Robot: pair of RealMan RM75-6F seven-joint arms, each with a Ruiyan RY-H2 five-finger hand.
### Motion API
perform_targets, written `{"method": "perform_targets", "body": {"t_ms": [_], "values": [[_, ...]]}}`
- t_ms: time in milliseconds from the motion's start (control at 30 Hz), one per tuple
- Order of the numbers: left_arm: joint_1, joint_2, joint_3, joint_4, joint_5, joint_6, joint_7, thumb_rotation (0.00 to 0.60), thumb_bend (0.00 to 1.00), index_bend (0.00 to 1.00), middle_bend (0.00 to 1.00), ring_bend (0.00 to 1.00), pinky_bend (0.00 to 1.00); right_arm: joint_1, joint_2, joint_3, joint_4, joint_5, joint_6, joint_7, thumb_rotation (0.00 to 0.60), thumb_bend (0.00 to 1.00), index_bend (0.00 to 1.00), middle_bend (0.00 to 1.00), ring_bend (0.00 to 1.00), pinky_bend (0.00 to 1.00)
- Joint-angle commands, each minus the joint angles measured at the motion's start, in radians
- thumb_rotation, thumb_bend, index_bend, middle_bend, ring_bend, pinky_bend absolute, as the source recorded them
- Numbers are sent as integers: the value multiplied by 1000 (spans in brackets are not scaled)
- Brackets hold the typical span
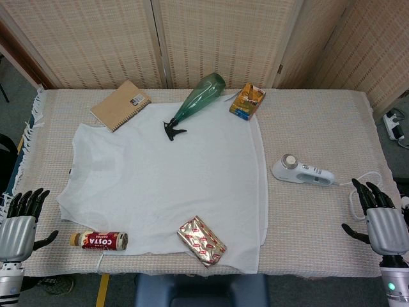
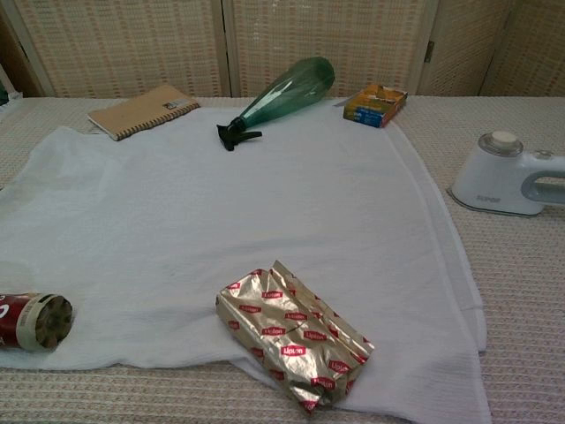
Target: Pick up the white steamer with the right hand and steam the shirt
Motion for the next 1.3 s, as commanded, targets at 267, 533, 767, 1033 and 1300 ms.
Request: {"method": "perform_targets", "body": {"t_ms": [267,533,767,1033,1300], "values": [[4,-1,2,11,4,6,-12,600,195,129,126,96,78,1,0,-3,-3,4,-10,-1,600,97,31,162,105,214],[3,-3,3,20,13,7,-28,600,196,129,126,96,78,51,18,24,-12,61,-104,-6,600,118,4,159,105,215],[2,-14,8,31,22,4,-37,600,195,130,127,96,78,147,-9,86,31,194,-260,-27,600,119,0,122,65,215],[-1,-13,12,31,21,-7,-34,600,196,130,126,97,79,266,-80,151,146,332,-419,-49,600,162,6,211,106,215],[-6,-17,9,27,22,-11,-28,600,195,132,125,96,79,380,-151,179,264,440,-577,-78,600,201,166,299,189,253]]}}
